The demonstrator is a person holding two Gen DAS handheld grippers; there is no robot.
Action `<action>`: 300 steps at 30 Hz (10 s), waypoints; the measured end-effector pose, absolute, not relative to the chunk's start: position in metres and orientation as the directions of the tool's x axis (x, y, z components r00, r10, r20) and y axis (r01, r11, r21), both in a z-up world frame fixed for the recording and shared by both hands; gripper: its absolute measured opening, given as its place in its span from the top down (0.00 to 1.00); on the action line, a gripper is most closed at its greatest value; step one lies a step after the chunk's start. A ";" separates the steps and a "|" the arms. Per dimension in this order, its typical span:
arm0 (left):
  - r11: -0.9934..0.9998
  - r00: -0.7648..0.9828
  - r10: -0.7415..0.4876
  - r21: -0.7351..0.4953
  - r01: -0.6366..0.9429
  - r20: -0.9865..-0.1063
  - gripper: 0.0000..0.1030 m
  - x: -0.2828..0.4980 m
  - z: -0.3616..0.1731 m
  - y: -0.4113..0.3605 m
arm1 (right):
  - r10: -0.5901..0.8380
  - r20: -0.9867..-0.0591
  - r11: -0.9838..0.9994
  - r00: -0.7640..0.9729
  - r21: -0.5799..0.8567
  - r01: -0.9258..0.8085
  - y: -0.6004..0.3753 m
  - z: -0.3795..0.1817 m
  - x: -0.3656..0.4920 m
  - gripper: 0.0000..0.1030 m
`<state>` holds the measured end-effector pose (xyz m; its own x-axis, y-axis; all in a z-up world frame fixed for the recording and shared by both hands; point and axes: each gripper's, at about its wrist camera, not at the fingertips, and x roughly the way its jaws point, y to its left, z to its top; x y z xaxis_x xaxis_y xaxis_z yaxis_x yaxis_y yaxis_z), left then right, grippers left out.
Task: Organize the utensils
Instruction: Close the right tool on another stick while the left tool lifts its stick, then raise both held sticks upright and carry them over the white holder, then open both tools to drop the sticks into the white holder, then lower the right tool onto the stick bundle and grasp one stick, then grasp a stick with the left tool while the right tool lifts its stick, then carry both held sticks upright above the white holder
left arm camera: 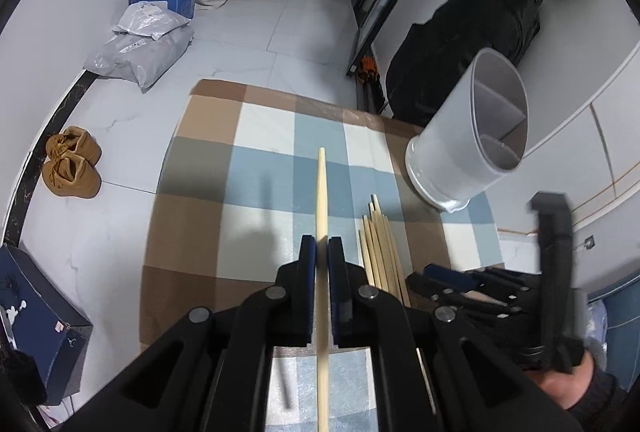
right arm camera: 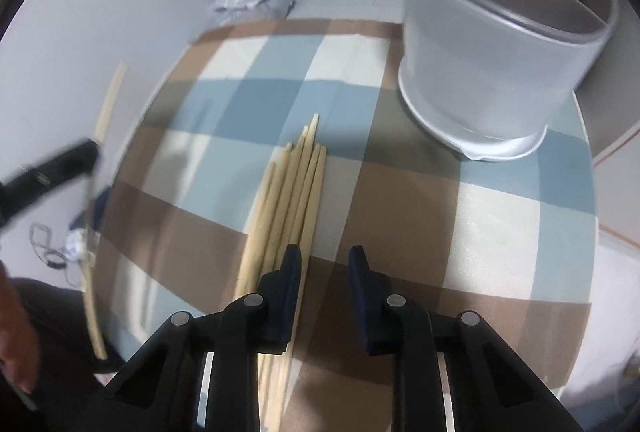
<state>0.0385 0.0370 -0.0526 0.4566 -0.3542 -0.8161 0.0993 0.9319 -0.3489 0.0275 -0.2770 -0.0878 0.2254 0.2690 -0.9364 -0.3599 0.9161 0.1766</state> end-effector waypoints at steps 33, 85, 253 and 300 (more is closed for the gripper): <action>0.900 0.548 -0.418 -0.412 0.141 -0.725 0.98 0.031 -0.030 0.043 | 0.387 -0.786 0.914 0.481 0.260 -0.310 -0.315 -0.043 0.004 0.97; 0.844 0.809 -0.530 -0.254 0.473 -0.255 0.98 0.121 0.034 -0.066 | 0.300 -0.076 0.919 0.951 0.291 -0.266 -0.401 0.086 0.150 0.97; 1.000 0.244 0.004 0.001 -0.012 -0.970 0.01 0.043 -0.111 -0.016 | 0.507 -0.573 0.804 0.644 0.584 -0.114 -0.443 0.017 -0.002 0.96; 0.944 0.685 -0.327 -0.200 0.261 -0.651 0.99 -0.016 0.023 -0.031 | 0.490 -0.504 0.865 0.711 0.383 -0.324 -0.384 0.046 -0.028 0.96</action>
<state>-0.0158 -0.0314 0.0231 0.6852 -0.3272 -0.6507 0.2606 0.9444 -0.2005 -0.0275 -0.3835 0.0461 0.7114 0.4897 -0.5041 -0.3237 0.8650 0.3833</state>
